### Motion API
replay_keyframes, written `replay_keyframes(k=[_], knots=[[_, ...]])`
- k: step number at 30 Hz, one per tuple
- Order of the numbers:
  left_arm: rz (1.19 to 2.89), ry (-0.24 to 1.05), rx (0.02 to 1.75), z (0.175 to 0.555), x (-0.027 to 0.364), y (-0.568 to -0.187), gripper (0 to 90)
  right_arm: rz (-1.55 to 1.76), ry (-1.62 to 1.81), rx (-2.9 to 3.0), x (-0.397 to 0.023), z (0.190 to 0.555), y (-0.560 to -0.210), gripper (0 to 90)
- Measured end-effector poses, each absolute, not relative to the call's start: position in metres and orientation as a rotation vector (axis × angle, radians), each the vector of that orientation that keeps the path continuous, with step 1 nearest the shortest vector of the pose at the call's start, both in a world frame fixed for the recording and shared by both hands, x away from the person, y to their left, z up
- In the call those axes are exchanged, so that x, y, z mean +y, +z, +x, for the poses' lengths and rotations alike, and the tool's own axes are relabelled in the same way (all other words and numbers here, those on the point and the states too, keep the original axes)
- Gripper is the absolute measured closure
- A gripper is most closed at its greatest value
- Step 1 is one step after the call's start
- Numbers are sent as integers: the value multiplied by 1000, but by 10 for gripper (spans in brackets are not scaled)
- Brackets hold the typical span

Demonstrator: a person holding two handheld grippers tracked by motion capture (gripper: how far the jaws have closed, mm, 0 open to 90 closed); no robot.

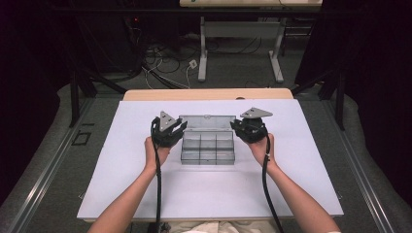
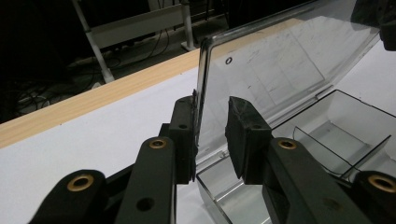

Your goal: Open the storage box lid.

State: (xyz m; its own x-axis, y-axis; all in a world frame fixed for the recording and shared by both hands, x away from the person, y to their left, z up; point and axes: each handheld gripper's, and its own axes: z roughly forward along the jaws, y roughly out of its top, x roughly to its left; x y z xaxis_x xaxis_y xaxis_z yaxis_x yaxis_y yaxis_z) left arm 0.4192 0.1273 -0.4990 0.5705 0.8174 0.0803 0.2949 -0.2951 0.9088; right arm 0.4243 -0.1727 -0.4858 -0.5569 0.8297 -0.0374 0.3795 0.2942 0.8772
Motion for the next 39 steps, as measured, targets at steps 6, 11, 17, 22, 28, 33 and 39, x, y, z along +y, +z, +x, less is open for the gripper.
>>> replay_keyframes(k=[6,11,17,22,28,33,39], knots=[[1844,689,916,426,127,-502,720,1108,1192,2080,-172,433,-492,776],[1858,680,931,431,126,-509,717,1127,1176,2091,-170,440,-501,772],[1906,663,960,437,124,-523,716,1148,1157,2100,-169,445,-508,775],[1934,659,986,441,124,-531,707,1143,1130,2117,-169,447,-516,781],[1950,656,990,443,125,-534,710,1140,1113,2105,-167,450,-519,783],[1935,689,993,441,126,-530,650,1165,1089,2099,-168,451,-520,674],[1959,690,983,431,130,-519,336,1176,1109,2149,-175,446,-513,427]])
